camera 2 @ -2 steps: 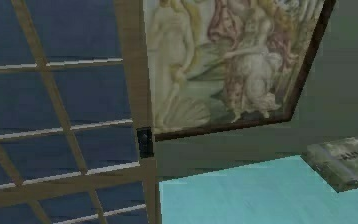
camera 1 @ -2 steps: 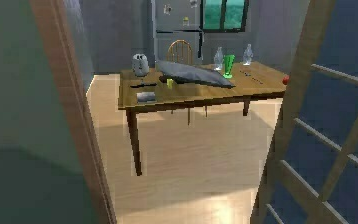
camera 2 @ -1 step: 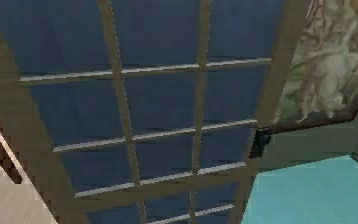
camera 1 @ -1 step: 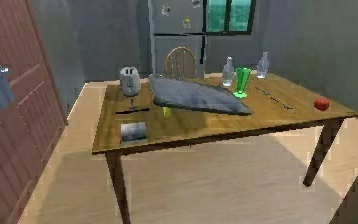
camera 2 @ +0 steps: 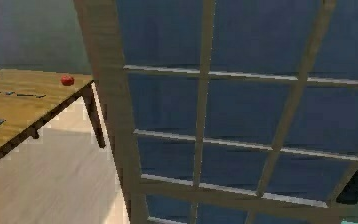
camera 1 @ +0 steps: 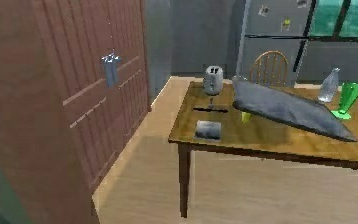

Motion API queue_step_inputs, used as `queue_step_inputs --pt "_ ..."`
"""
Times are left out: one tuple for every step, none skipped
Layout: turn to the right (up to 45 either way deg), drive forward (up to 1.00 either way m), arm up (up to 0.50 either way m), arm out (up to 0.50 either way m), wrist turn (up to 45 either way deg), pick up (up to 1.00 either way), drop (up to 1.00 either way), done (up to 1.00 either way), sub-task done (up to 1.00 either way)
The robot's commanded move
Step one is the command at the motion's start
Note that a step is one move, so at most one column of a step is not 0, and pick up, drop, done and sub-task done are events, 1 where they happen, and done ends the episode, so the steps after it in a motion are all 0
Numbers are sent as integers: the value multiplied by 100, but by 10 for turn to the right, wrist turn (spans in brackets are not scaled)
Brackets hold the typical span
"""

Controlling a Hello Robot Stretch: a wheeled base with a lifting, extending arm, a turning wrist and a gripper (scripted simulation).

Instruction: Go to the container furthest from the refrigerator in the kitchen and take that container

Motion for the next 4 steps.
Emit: queue_step_inputs --pt "0 5 0 0 0 0 0 0 0" --pt "90 0 0 0 0 0 0 0 0" --pt "0 45 0 0 0 0 0 0 0" --pt "-420 0 0 0 0 0 0 0 0"
